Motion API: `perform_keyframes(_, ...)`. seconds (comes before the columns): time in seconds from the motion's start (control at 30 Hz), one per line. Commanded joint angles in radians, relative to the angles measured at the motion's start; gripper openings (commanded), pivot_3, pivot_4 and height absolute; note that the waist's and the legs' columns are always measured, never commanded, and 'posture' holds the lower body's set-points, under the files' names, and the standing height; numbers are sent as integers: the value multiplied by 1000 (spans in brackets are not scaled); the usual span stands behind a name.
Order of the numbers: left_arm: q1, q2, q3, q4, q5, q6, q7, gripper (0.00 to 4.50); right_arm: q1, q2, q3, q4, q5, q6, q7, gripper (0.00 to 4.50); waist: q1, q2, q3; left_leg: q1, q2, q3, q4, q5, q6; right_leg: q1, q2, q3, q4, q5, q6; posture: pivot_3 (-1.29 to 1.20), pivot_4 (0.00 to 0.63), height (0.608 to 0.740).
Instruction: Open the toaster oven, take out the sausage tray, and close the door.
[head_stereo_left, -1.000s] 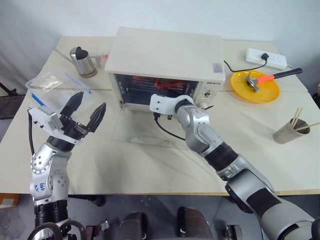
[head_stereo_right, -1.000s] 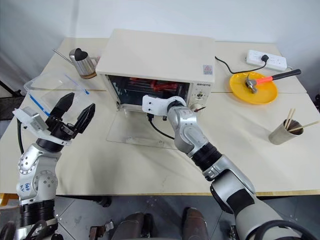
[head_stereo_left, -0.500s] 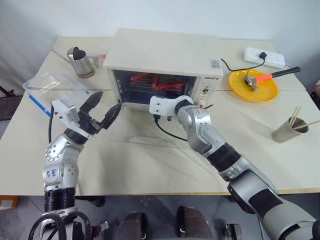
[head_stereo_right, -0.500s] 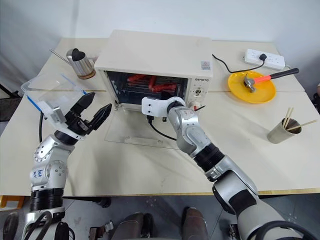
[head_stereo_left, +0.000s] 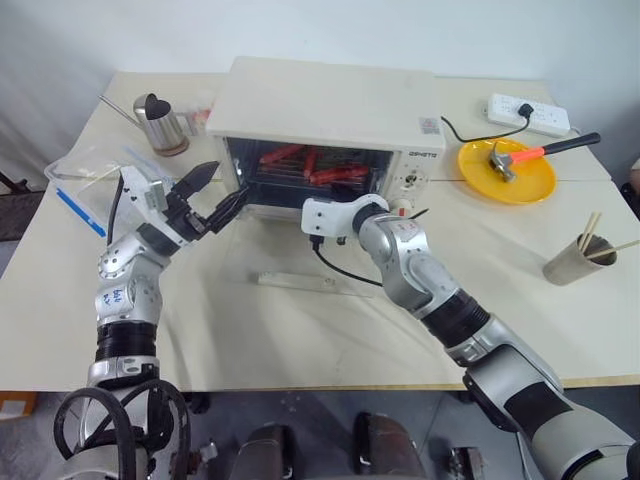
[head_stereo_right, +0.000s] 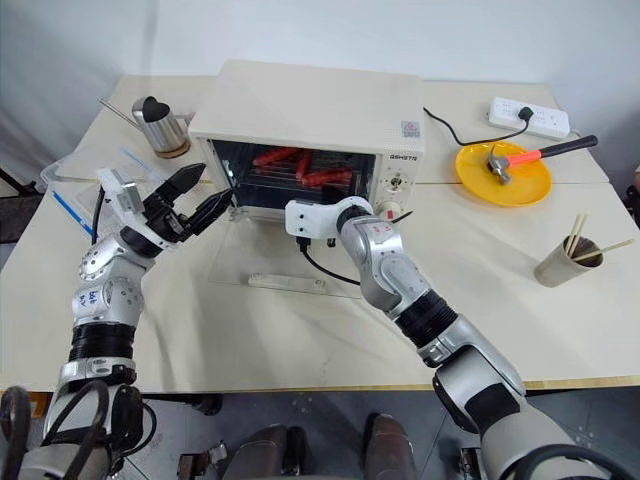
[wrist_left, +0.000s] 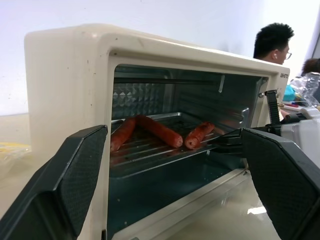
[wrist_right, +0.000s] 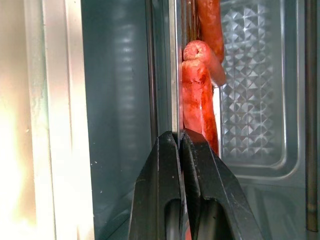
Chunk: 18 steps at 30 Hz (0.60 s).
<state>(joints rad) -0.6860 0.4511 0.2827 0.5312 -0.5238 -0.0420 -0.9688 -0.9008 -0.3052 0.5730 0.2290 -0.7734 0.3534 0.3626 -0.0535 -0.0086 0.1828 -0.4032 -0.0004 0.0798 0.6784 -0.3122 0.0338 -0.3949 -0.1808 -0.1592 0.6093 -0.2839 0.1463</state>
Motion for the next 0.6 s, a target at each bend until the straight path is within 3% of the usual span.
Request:
perform_keyframes(0.03,-53,23,-2,62,23,-36,-41,4500,3,-12,-26,-77,-14,-47,-16,18,0,0,0,0,0,0,0,0,0,0,0,0,0,0,0,0,150,740)
perform_keyframes(0.6,-168,23,-5,241,67,-109,-96,4500,110,-78,-26,-233,-80,-56,39,18,8,0,0,0,0,0,2,1,0,0,0,0,1,0,0,0,150,740)
